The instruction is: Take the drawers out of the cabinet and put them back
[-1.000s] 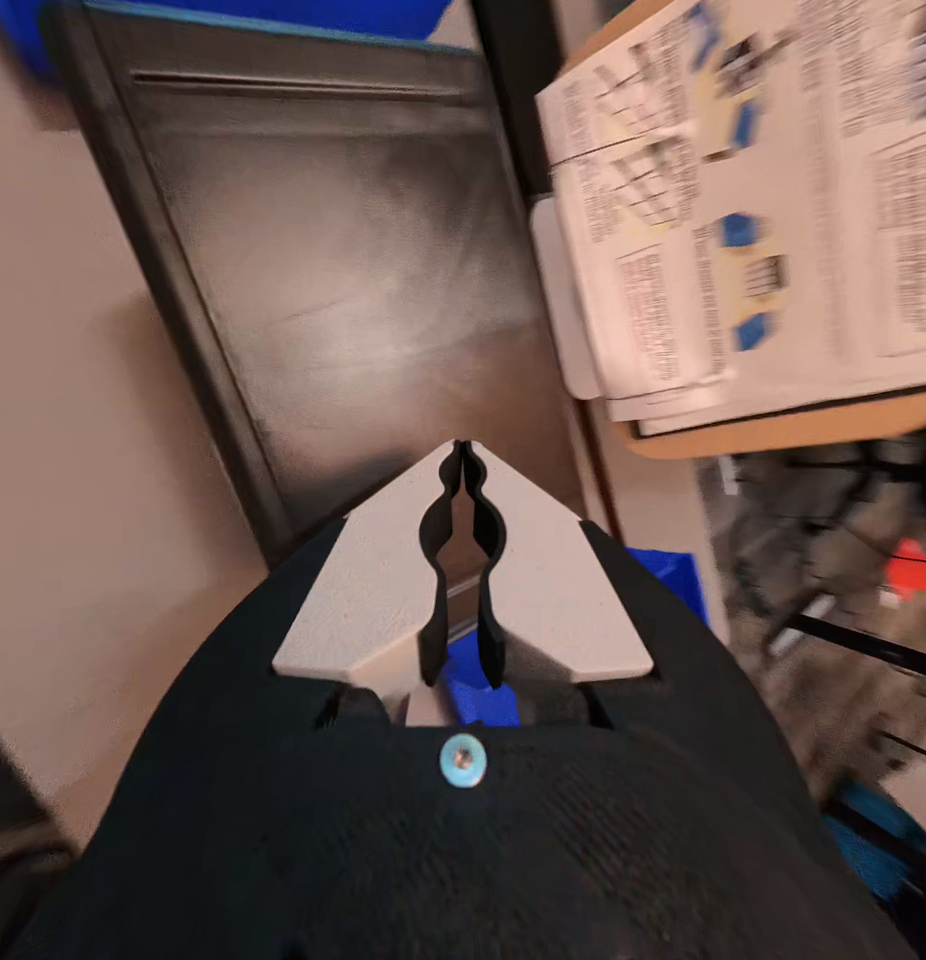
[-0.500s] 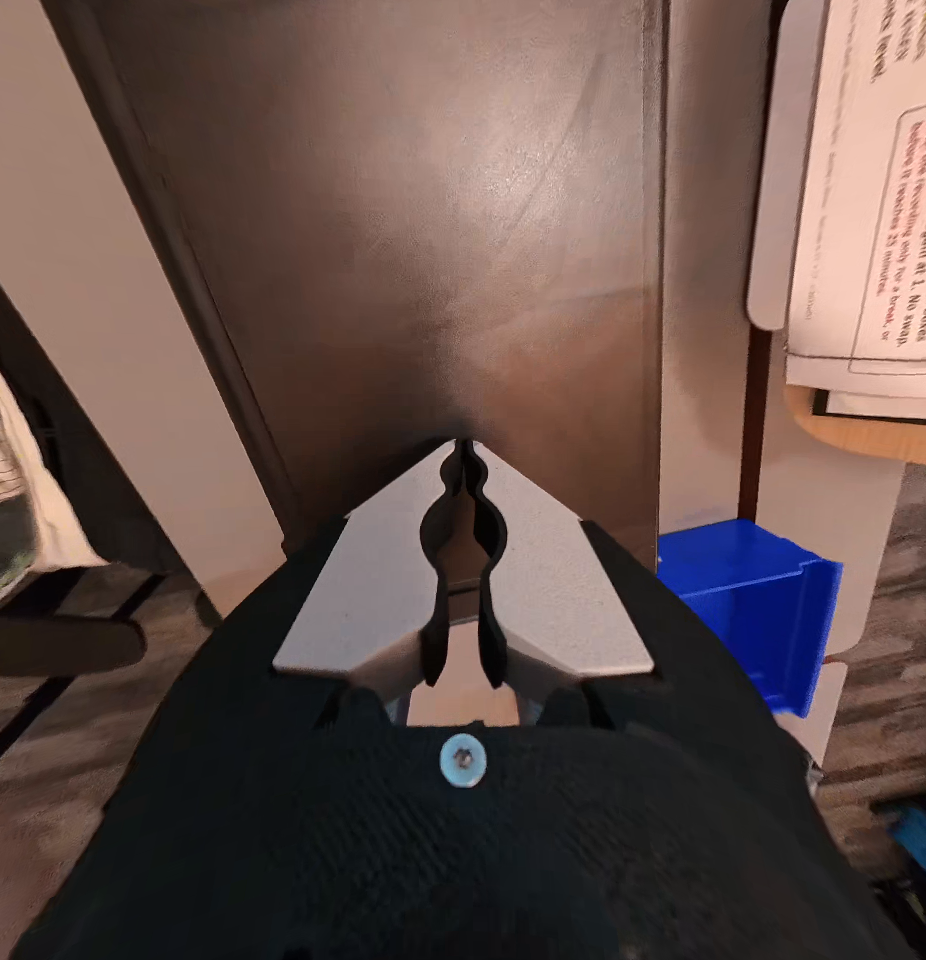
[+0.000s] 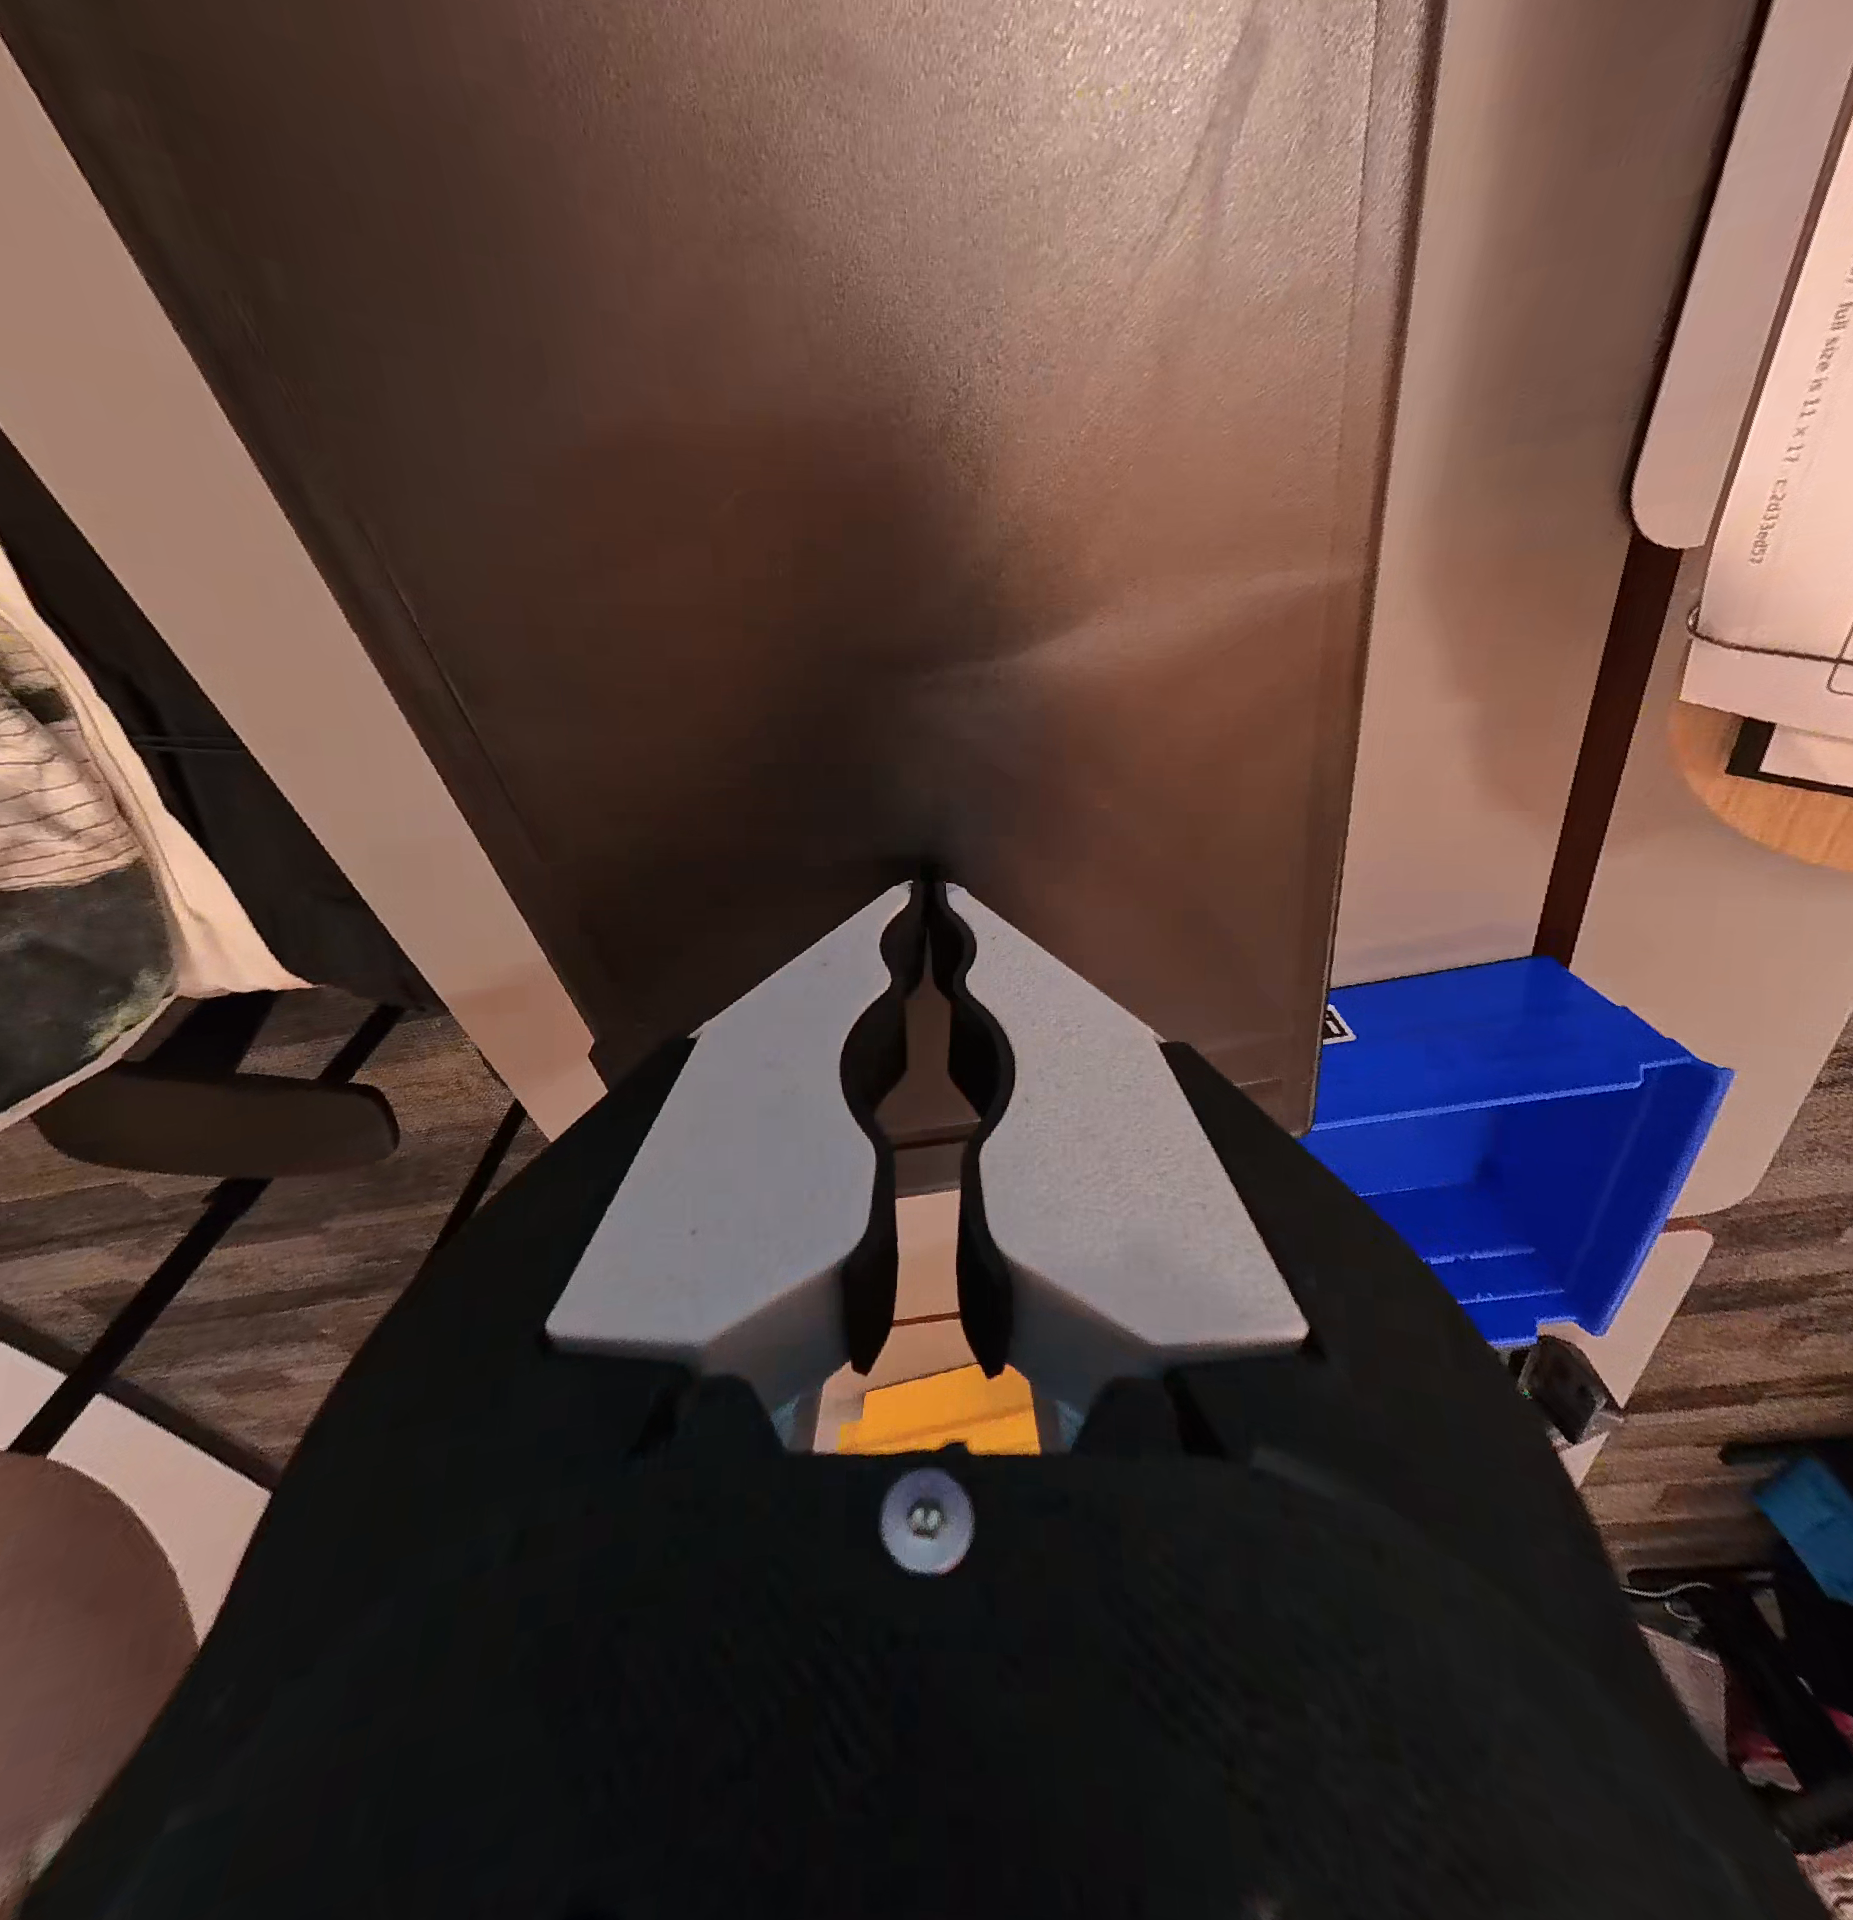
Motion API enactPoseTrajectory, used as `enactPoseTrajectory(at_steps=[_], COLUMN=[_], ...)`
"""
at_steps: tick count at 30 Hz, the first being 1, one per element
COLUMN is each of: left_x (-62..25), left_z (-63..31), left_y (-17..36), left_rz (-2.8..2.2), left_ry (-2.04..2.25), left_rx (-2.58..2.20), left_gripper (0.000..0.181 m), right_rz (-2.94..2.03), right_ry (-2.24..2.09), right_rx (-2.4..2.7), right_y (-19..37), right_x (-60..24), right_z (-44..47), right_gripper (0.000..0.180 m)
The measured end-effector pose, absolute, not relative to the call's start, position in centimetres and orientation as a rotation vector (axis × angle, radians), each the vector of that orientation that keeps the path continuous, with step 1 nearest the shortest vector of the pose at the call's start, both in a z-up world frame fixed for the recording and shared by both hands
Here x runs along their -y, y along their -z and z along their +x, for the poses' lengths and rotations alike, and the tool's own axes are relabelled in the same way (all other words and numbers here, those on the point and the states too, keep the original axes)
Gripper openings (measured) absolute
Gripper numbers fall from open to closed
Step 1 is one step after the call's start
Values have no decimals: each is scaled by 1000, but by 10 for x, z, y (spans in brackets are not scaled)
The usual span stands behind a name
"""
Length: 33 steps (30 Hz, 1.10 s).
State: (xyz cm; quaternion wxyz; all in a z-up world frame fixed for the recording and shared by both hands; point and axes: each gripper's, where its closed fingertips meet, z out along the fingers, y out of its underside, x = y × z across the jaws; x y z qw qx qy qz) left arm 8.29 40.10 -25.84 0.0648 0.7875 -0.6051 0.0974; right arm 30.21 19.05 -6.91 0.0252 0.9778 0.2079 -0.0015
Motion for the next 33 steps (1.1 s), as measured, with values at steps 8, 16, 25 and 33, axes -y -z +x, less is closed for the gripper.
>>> enactPoseTrajectory(at_steps=[8,16,25,33], left_x=[-393,-367,-278,-200], left_z=[74,44,-20,-39], left_y=[255,168,85,85], left_rz=[2339,2044,1339,666], left_ry=[-302,-376,-312,-214], left_rx=[1831,2030,2371,2521], left_gripper=[15,10,10,10], right_rz=[3045,3068,3061,3080], right_ry=[-13,-3,-1,8], right_rx=[-632,-624,-634,-589], right_y=[69,70,70,70], right_x=[-191,-191,-191,-191], right_z=[302,302,302,303], right_gripper=[0,0,0,0])
